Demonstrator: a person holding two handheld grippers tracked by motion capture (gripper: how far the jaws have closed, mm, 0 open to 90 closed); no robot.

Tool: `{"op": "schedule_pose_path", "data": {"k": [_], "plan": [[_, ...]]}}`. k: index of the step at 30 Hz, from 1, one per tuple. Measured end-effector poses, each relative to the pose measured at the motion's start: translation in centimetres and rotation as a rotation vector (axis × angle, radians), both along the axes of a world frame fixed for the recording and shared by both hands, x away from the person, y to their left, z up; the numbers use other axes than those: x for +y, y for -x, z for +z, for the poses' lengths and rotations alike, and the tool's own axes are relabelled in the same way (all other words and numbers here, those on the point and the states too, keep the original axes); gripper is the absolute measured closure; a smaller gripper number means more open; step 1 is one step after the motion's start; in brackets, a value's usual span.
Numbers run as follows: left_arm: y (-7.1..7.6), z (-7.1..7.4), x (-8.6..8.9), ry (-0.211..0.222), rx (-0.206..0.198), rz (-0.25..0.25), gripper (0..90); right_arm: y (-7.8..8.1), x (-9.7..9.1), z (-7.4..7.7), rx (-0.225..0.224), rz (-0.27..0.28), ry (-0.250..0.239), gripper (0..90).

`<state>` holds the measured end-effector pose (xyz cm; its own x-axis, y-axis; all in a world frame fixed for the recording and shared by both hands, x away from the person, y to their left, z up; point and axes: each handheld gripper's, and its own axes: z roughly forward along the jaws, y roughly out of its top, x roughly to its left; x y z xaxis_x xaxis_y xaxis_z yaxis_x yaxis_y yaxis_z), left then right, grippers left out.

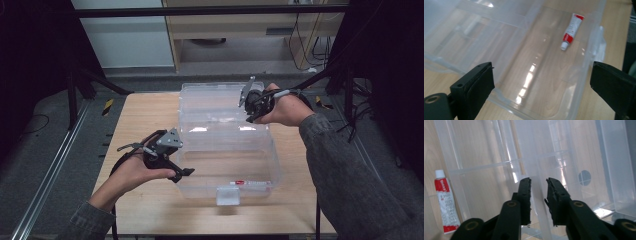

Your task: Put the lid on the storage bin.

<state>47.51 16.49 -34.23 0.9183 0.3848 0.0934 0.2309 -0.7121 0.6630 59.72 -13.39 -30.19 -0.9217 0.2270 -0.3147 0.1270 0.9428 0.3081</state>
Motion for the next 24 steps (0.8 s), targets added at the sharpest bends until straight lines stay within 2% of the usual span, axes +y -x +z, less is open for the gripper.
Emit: {"op": "schedule_pose_path", "data": {"k": [3,13,15,19,24], "plan": [[0.6,-0.5,-0.5,-0.007,0.026,-0.036,5.1,0.1,0.0,0.0,0.003,0.012,0.004,78.4],[2.6,-2.9,-1.9,-0.058,0.067,-0.109,5.1,0.5,0.1,0.0,-0.018,0.009,0.023,79.0],[2.8,-3.3,-2.1,-0.058,0.072,-0.117,6.1,0.4,0.0,-0.1,-0.015,0.008,0.013,78.8],[2.9,-4.4,-2.4,-0.093,0.095,-0.127,8.0,0.3,0.0,-0.1,-0.012,0.006,0.009,78.5],[3.0,-6.0,-2.9,-0.094,0.131,-0.132,13.0,0.4,0.1,-0.1,-0.015,0.003,0.007,78.4]]}}
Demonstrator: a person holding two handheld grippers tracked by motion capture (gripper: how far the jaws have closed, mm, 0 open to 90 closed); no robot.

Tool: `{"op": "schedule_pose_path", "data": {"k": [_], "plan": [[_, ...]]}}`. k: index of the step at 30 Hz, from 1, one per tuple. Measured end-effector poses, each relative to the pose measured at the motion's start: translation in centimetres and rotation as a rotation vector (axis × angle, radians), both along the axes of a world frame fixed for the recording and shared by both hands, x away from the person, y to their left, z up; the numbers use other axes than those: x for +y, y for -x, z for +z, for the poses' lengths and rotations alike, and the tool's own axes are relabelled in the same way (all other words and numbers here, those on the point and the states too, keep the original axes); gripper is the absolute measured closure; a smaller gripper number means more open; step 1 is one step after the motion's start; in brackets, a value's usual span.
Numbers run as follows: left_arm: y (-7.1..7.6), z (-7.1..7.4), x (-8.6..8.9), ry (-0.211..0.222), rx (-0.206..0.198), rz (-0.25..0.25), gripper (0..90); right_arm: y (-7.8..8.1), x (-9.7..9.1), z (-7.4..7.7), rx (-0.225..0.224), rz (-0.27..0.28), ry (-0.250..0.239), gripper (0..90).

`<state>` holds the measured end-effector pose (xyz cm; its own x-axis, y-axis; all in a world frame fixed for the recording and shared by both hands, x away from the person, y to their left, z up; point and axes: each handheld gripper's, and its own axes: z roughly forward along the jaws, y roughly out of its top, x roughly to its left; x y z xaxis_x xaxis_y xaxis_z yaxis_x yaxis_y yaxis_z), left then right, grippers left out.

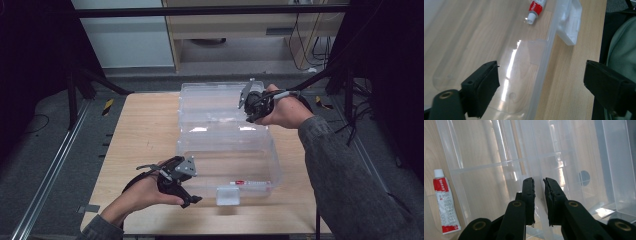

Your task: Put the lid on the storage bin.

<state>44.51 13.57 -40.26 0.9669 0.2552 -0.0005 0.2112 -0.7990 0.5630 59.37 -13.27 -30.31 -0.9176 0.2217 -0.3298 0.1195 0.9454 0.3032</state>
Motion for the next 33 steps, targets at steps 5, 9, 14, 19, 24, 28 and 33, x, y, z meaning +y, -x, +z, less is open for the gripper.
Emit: {"op": "schedule_pose_path", "data": {"k": [5,9,14,19,24,28,33], "plan": [[0.0,-0.7,-0.5,-0.033,0.014,-0.017,33.2,0.1,0.0,0.0,-0.005,0.000,0.002,78.4],[-0.1,-0.9,-0.5,-0.046,0.022,-0.020,44.8,0.1,-0.1,0.0,-0.006,0.000,-0.002,78.4],[-0.2,-1.3,-0.5,-0.070,0.016,-0.024,60.3,0.1,-0.1,-0.1,-0.005,0.000,-0.008,78.3],[-0.4,-1.2,-0.4,-0.084,0.001,-0.002,78.3,0.1,-0.1,0.0,-0.009,0.003,-0.001,78.5],[-0.7,-1.2,-0.4,-0.080,0.014,0.000,78.9,0.1,-0.1,0.0,-0.009,0.003,0.000,78.6],[-0.8,-1.2,-0.7,-0.092,-0.010,0.015,78.9,-0.2,0.0,0.0,-0.012,-0.002,0.008,79.1],[-0.9,-1.2,-0.8,-0.095,-0.014,0.020,78.9,-0.3,0.2,0.1,-0.002,0.010,0.014,81.1]]}}
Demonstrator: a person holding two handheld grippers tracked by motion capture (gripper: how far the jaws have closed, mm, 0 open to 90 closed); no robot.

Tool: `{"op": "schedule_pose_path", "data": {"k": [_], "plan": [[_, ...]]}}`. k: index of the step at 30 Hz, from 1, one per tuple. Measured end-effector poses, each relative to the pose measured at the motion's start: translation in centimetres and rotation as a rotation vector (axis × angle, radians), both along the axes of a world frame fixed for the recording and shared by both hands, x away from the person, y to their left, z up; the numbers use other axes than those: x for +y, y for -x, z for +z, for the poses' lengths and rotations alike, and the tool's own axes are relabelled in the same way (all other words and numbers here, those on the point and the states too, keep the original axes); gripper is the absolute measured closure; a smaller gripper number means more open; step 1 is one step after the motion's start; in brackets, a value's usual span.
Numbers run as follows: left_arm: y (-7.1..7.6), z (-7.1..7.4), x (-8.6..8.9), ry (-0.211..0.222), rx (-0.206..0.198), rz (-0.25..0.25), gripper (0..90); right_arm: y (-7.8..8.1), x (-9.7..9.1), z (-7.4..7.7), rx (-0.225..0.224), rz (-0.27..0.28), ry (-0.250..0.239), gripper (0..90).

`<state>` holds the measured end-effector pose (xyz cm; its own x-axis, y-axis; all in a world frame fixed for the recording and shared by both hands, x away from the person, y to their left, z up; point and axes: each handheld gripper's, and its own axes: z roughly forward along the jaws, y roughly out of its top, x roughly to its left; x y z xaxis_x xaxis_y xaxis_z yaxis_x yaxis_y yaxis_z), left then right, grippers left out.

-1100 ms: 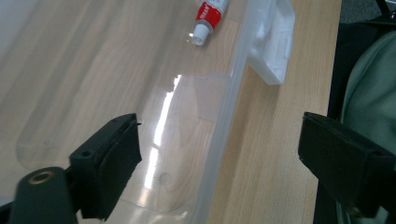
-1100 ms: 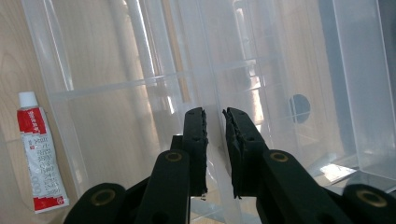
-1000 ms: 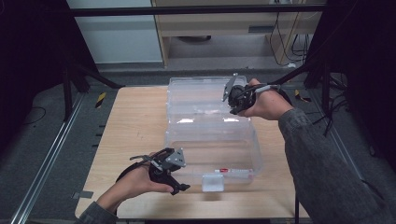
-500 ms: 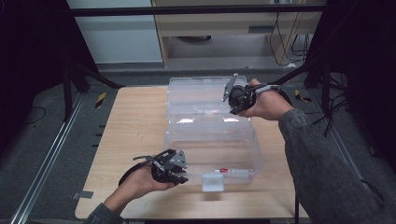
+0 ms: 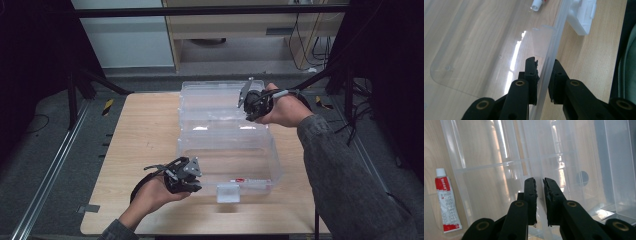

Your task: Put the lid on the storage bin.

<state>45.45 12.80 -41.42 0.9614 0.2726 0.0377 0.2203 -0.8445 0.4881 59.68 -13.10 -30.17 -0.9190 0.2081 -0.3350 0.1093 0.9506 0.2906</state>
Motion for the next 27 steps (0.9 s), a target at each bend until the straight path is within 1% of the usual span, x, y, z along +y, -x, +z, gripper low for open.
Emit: {"op": "schedule_pose_path", "data": {"k": [4,9,10,19,22,27], "plan": [[0.1,0.0,0.0,-0.002,-0.009,0.013,78.6,0.2,0.2,0.2,0.006,0.005,0.010,82.5],[0.0,0.0,0.0,0.006,-0.001,0.020,78.6,0.4,0.3,0.3,0.012,0.012,-0.002,83.8],[0.0,0.0,0.0,0.006,-0.001,0.021,78.6,0.5,0.3,0.4,0.009,0.015,0.002,84.1],[0.1,0.0,-0.1,-0.004,-0.007,0.032,78.2,1.3,0.5,0.7,-0.005,0.029,-0.013,85.7],[0.1,0.0,0.0,-0.004,-0.007,0.039,78.0,1.8,0.6,0.8,-0.014,0.035,-0.012,86.0],[0.2,-0.1,-0.1,0.005,-0.011,0.040,77.8,2.5,0.5,0.9,-0.025,0.048,-0.027,86.4]]}}
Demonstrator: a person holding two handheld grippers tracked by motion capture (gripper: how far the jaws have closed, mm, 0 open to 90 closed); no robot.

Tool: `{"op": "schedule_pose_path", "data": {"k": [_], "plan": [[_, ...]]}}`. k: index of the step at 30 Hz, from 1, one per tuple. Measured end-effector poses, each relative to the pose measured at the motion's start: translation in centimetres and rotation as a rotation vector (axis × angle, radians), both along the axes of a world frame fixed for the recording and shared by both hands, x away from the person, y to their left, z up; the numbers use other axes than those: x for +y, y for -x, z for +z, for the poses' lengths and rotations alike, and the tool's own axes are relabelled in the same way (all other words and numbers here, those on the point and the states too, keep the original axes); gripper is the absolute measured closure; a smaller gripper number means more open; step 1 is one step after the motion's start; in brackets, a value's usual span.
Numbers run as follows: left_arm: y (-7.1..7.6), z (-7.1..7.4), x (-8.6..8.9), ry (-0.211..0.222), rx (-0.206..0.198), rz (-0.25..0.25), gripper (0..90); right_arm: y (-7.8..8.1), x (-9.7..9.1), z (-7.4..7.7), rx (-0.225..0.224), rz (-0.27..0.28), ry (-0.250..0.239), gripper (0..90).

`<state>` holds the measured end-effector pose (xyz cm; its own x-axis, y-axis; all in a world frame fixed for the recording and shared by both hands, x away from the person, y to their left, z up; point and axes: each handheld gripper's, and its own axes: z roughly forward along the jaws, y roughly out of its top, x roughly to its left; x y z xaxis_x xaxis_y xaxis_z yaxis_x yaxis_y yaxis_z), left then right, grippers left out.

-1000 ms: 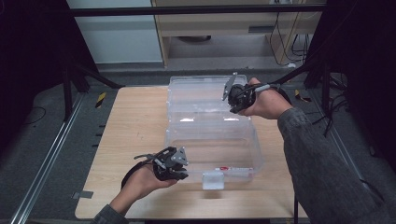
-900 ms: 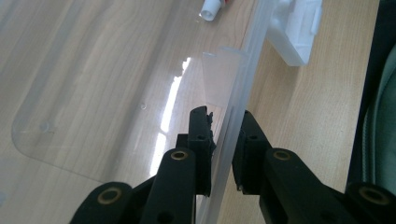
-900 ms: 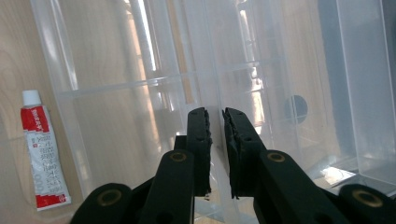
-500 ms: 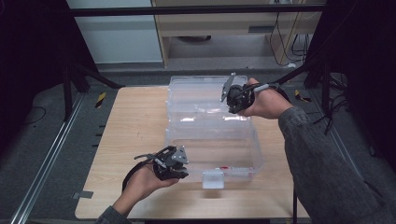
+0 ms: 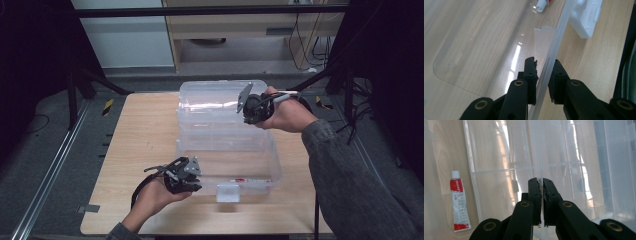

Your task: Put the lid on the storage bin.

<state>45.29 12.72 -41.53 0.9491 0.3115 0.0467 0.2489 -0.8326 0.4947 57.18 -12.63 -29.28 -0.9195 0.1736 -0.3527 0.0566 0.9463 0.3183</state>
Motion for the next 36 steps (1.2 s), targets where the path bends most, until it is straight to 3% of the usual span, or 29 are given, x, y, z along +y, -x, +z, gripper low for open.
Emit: {"op": "schedule_pose_path", "data": {"k": [8,24,27,36], "plan": [[0.2,0.0,-0.1,-0.002,0.006,0.022,77.5,1.3,0.0,0.2,-0.016,0.017,-0.009,86.8],[0.3,0.0,-0.3,-0.013,-0.024,0.019,76.4,5.0,-0.7,-0.1,-0.066,0.041,-0.057,86.8],[0.7,0.0,-0.3,-0.007,-0.011,0.056,76.3,5.6,-0.9,-0.3,-0.075,0.045,-0.069,86.7],[1.0,0.0,-0.5,-0.018,-0.026,0.062,75.6,7.4,-1.4,-1.0,-0.091,0.049,-0.097,86.2]]}}
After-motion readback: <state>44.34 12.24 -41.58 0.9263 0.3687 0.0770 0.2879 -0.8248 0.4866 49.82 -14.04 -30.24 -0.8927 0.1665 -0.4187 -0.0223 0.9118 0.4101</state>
